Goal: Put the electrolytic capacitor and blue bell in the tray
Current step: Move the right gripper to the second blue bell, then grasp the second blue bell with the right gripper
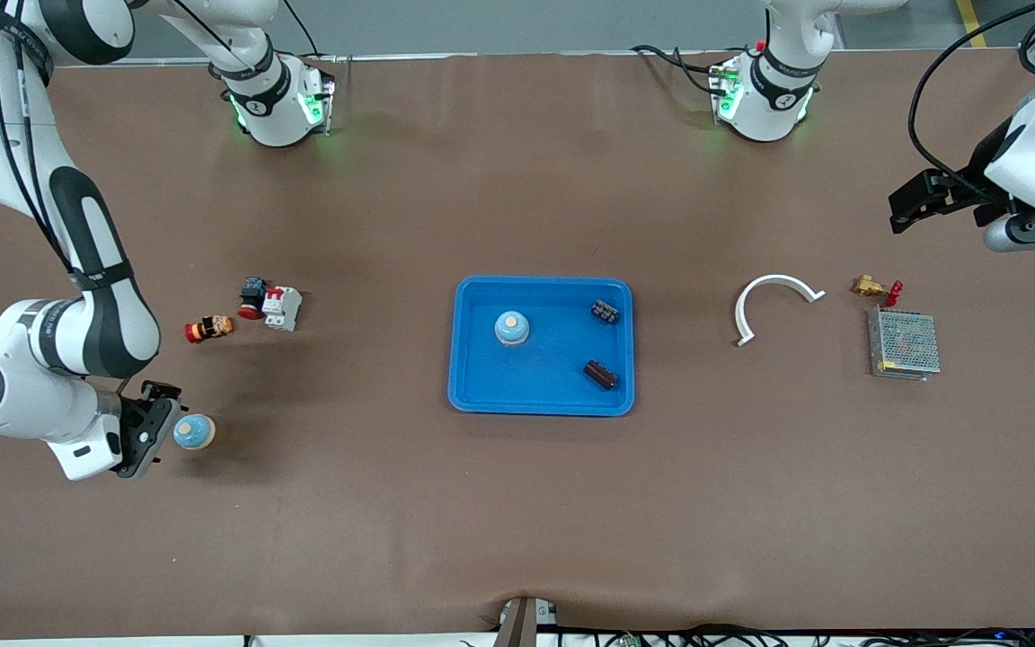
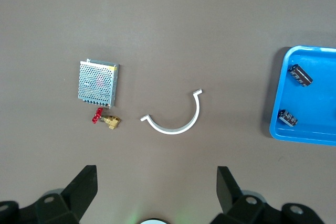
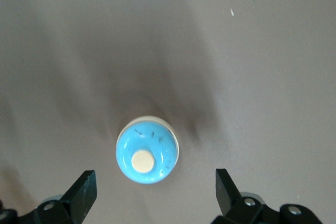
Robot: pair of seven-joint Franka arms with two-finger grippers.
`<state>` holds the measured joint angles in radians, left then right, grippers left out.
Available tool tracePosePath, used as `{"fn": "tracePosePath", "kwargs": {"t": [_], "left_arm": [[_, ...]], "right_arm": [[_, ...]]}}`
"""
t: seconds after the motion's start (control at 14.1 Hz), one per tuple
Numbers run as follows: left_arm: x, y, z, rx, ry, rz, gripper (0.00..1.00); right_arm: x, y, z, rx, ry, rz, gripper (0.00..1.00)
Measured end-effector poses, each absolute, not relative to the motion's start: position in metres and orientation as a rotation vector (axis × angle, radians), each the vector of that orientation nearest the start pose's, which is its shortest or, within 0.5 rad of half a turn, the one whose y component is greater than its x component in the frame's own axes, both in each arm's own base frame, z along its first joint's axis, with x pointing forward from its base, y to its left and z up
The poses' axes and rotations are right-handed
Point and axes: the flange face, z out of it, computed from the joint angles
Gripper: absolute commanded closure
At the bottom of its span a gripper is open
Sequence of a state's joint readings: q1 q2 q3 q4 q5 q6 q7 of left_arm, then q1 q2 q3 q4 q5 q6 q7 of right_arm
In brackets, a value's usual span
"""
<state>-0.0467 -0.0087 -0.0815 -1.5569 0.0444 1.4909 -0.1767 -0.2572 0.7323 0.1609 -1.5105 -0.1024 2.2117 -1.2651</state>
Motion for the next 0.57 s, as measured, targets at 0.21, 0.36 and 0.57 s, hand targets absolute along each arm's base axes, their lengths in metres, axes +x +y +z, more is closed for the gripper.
{"fn": "tracePosePath", "kwargs": {"t": [0.21, 0.36, 0.57], "left_arm": [[0.540, -0.065, 0.629, -3.086, -0.078, 0.077, 0.00], [0.540, -0.065, 0.629, -3.086, -0.078, 0.078, 0.00], [0.540, -0.065, 0.629, -3.086, -0.077, 0.078, 0.00]], "right_arm": [[0.699, -0.098, 0.219, -2.556, -1.738, 0.022, 0.00], [0.695, -0.096, 0.207, -2.546, -1.737, 0.030, 0.00], [0.687, -0.092, 0.192, -2.534, -1.735, 0.043, 0.00]]}}
